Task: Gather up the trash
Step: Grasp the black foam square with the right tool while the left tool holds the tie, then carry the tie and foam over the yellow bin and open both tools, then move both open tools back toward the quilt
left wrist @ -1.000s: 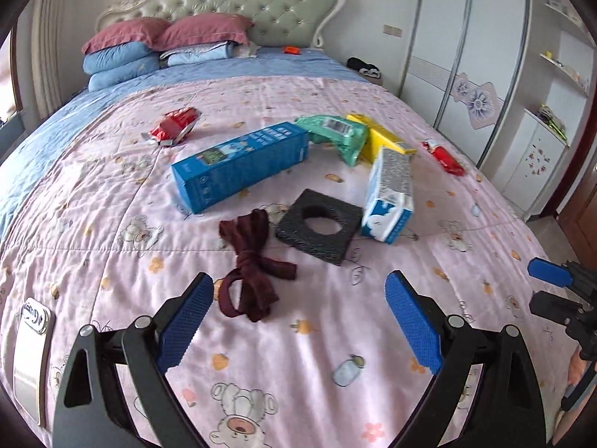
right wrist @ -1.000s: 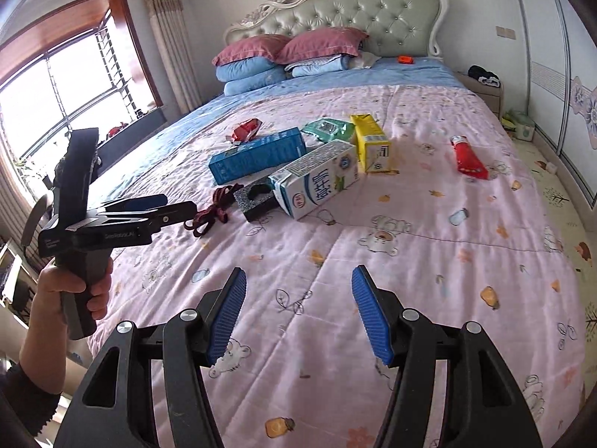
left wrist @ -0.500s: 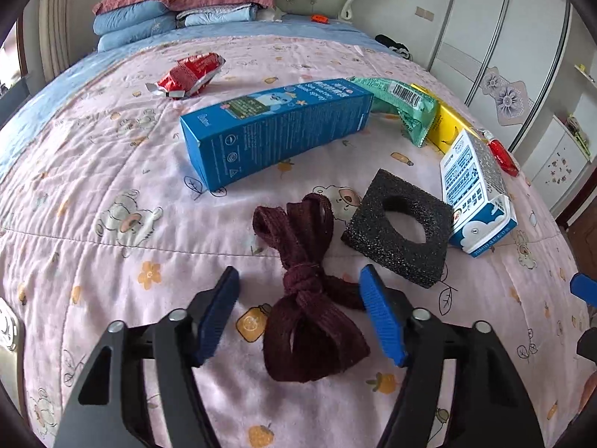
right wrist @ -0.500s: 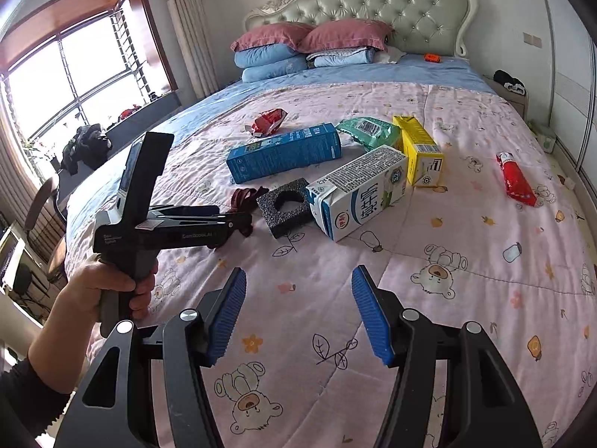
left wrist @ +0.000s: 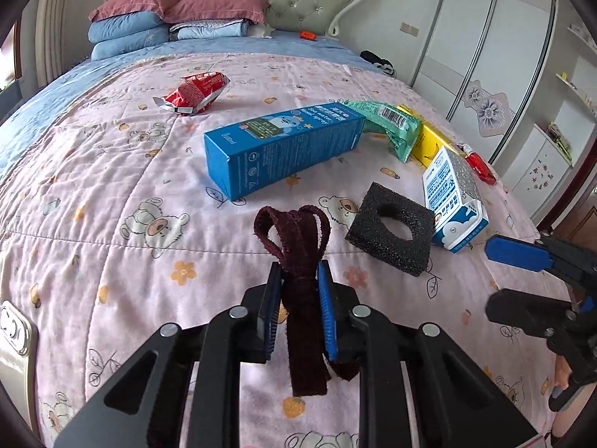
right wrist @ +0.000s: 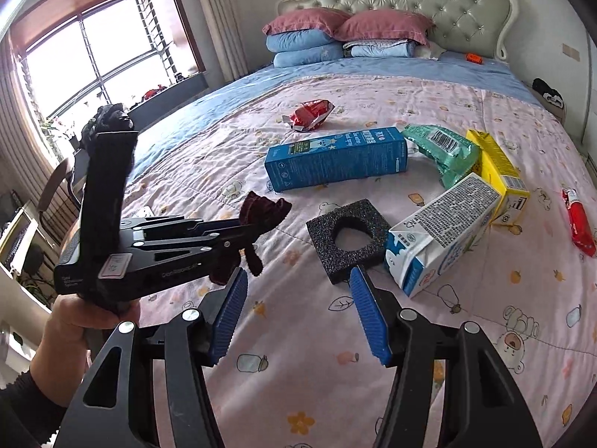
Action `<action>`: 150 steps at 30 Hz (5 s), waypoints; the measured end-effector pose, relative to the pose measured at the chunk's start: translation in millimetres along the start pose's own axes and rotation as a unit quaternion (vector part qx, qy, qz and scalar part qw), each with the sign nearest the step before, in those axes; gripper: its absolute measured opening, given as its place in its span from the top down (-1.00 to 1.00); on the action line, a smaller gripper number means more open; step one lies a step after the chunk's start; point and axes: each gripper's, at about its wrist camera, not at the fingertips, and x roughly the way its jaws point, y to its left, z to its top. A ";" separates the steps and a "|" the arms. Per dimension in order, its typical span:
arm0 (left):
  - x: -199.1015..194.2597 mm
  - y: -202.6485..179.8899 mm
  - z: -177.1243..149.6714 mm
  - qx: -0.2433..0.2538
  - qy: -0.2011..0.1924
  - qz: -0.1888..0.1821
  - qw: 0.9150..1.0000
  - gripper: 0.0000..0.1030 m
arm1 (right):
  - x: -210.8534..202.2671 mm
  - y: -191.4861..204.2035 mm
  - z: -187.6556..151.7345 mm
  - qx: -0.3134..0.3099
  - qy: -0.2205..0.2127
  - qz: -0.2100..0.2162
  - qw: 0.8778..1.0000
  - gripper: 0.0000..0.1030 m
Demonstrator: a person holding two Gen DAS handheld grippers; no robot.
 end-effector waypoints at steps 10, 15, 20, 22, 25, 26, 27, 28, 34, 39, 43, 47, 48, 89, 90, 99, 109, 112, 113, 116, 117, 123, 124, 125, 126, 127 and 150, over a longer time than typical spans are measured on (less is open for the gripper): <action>-21.6 19.2 -4.3 -0.008 -0.013 -0.012 1.000 0.61 | 63.3 10.5 27.7 -0.049 0.046 -0.062 0.996 0.05; -28.5 18.2 -10.2 -0.006 -0.016 -0.016 1.000 0.61 | 91.1 7.6 22.4 -0.056 0.079 -0.077 0.992 0.46; -35.5 17.2 -11.9 -0.014 -0.018 -0.024 0.999 0.61 | 80.8 17.3 15.9 -0.067 0.057 -0.072 0.994 0.63; -39.5 13.6 -12.1 -0.011 -0.020 -0.026 0.999 0.61 | 64.0 22.2 17.3 -0.059 0.037 -0.052 0.996 0.63; -46.6 4.1 -12.8 -0.004 -0.024 -0.029 0.999 0.61 | 31.7 30.4 17.0 -0.059 0.005 -0.023 0.998 0.63; -48.8 -0.2 -13.4 -0.002 -0.023 -0.030 0.999 0.61 | 20.5 32.5 16.3 -0.059 -0.005 -0.016 0.998 0.63; -51.0 -4.7 -13.8 0.001 -0.024 -0.031 0.999 0.61 | 8.2 33.9 13.7 -0.059 -0.016 -0.012 0.998 0.63; -53.6 -9.7 -14.7 0.003 -0.024 -0.033 0.999 0.61 | -4.1 34.1 10.5 -0.059 -0.026 -0.009 0.998 0.63; -59.4 -63.1 -20.8 0.036 -0.013 -0.079 0.996 0.61 | -73.8 7.6 -19.7 -0.036 -0.061 -0.022 0.997 0.63; -49.4 -128.3 -24.4 0.061 0.006 -0.152 0.986 0.61 | -128.0 -35.1 -55.0 -0.001 -0.079 -0.055 0.995 0.63; -37.0 -191.3 -26.8 0.100 0.022 -0.187 0.977 0.61 | -169.9 -76.2 -88.1 0.037 -0.087 -0.091 0.991 0.63; -24.9 -256.2 -30.2 0.143 0.038 -0.213 0.966 0.61 | -210.4 -116.7 -124.4 0.074 -0.095 -0.132 0.984 0.63; -21.2 -273.1 -31.0 0.153 0.042 -0.220 0.963 0.61 | -220.0 -127.1 -133.8 0.085 -0.096 -0.141 0.982 0.63; 138.8 -668.5 -137.6 0.352 0.260 -0.309 0.845 -0.68 | -361.6 -393.3 -417.2 0.392 -0.017 -0.306 0.867 0.19; 139.8 -668.0 -138.1 0.351 0.262 -0.310 0.844 -0.68 | -362.2 -390.2 -417.5 0.391 -0.019 -0.309 0.867 0.19; 117.6 -660.3 -135.8 0.356 0.225 -0.316 0.850 -0.68 | -381.0 -376.3 -412.0 0.397 -0.041 -0.302 0.866 0.19; 64.3 -622.2 -120.4 0.377 0.163 -0.306 0.859 -0.68 | -391.9 -337.6 -366.9 0.354 -0.059 -0.313 0.879 0.19; 49.5 -600.2 -111.9 0.373 0.140 -0.300 0.867 -0.68 | -389.8 -325.1 -348.5 0.338 -0.064 -0.311 0.886 0.19; 45.1 -591.4 -109.1 0.371 0.134 -0.298 0.869 -0.68 | -387.8 -320.3 -341.1 0.332 -0.065 -0.308 0.889 0.19; 35.2 -564.0 -101.0 0.362 0.119 -0.289 0.878 -0.68 | -376.4 -303.3 -318.4 0.308 -0.064 -0.298 0.901 0.19; 33.7 -555.7 -98.0 0.358 0.117 -0.285 0.881 -0.68 | -371.6 -297.6 -310.3 0.299 -0.064 -0.294 0.906 0.19; 25.0 -490.3 -78.8 0.330 0.096 -0.251 0.905 -0.68 | -335.7 -257.6 -257.4 0.237 -0.061 -0.266 0.932 0.19; 23.3 -477.9 -75.8 0.325 0.092 -0.244 0.909 -0.68 | -328.8 -251.2 -248.7 0.227 -0.060 -0.262 0.936 0.19; 21.9 -465.8 -73.0 0.319 0.089 -0.239 0.913 -0.68 | -321.5 -244.6 -240.6 0.218 -0.060 -0.256 0.940 0.19; 21.0 -453.2 -70.3 0.313 0.087 -0.234 0.916 -0.67 | -313.9 -239.0 -232.4 0.210 -0.059 -0.248 0.944 0.19; 19.5 -439.7 -67.7 0.307 0.084 -0.228 0.920 -0.67 | -306.1 -232.5 -224.3 0.202 -0.058 -0.242 0.947 0.19; -17.9 -155.4 -10.6 0.155 0.015 -0.080 0.985 -0.67 | -116.5 -94.9 -76.8 0.066 -0.017 -0.123 0.990 0.19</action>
